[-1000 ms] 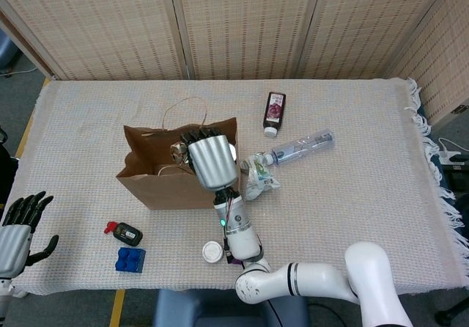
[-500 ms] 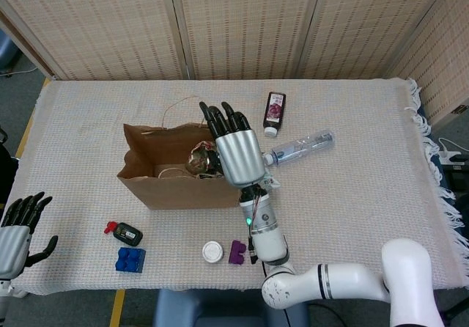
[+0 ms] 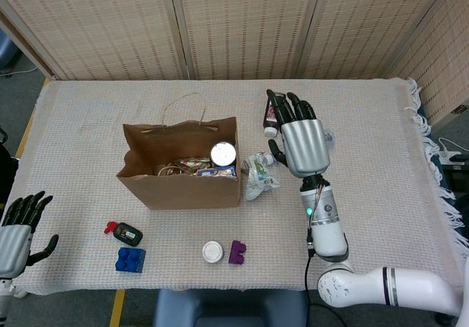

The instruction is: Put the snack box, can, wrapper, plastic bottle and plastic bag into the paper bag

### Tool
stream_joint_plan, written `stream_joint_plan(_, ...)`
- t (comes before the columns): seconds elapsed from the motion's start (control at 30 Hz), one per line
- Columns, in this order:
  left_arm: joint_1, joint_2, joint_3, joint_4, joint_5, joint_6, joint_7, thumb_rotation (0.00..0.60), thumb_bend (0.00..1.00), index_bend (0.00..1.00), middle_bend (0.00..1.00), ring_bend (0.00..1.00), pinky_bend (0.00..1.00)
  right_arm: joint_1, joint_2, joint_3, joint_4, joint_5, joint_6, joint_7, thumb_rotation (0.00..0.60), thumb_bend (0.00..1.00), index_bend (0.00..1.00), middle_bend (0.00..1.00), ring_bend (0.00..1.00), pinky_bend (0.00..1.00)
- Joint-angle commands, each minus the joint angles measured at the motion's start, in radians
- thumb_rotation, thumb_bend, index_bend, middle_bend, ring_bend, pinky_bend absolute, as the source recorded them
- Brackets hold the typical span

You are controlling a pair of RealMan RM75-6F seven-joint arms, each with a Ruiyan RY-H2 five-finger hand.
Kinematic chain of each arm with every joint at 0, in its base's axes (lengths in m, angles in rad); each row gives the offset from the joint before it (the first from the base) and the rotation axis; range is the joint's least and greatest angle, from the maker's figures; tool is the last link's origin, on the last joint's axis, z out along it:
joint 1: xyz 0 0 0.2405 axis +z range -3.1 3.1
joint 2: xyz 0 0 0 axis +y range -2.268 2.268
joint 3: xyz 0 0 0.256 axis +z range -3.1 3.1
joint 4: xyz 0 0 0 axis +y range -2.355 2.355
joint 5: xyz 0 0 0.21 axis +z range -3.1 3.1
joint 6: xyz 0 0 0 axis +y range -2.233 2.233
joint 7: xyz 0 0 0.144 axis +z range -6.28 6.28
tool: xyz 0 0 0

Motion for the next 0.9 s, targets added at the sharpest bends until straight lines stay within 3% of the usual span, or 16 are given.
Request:
stream_joint_plan(0.03,0.0,0.0,0.0,0.0,0.001,0.0,-0.001,0.6,0.37,0.08,0.0,0.0,0.0,-0.065,0.161,-0.061,-0.067,0.11,-0.096,-0.001,0.6,0.13,0.0,0.17,0.09,0.17)
stream_joint_plan(0.2,-0.003,0.0,0.0,0.0,0.003,-0.002,0.003,0.6,0.37,0.08,0.0,0.0,0.0,-0.08,0.233,-0.151,-0.017,0.167,-0.194,-0.006,0.6,0.09,0.0,0.17,0.08,0.16)
stream_joint_plan(0.4,-0.006,0.0,-0.002,-0.003,0.0,-0.007,0.01,0.6,0.37,0.08,0.0,0.0,0.0,-0.049,0.184,-0.259,0.139,0.184,-0.264,-0.065,0.6,0.09,0.0,0.11,0.02,0.08)
stream_joint_plan(0.53,-0.006,0.0,-0.003,-0.004,0.0,-0.008,0.008,0.6,0.37,0.08,0.0,0.0,0.0,-0.011,0.107,-0.27,0.243,0.24,-0.288,-0.082,0.6,0.06,0.0,0.02,0.0,0.02)
stream_joint_plan(0.73,-0.006,0.001,-0.002,-0.003,-0.001,-0.009,-0.001,0.6,0.37,0.09,0.0,0.0,0.0,0.024,0.038,-0.266,0.334,0.296,-0.315,-0.083,0.6,0.05,0.0,0.01,0.0,0.02)
stream_joint_plan(0.83,-0.006,0.002,-0.002,-0.002,-0.001,-0.009,-0.011,0.6,0.37,0.09,0.0,0.0,0.0,0.047,0.001,-0.276,0.392,0.335,-0.349,-0.094,0.561,0.02,0.0,0.0,0.0,0.0)
stream_joint_plan(0.9,-0.006,0.004,-0.002,0.0,0.0,-0.009,-0.024,0.6,0.37,0.09,0.0,0.0,0.0,0.074,-0.057,-0.278,0.49,0.362,-0.382,-0.097,0.532,0.01,0.0,0.0,0.0,0.0)
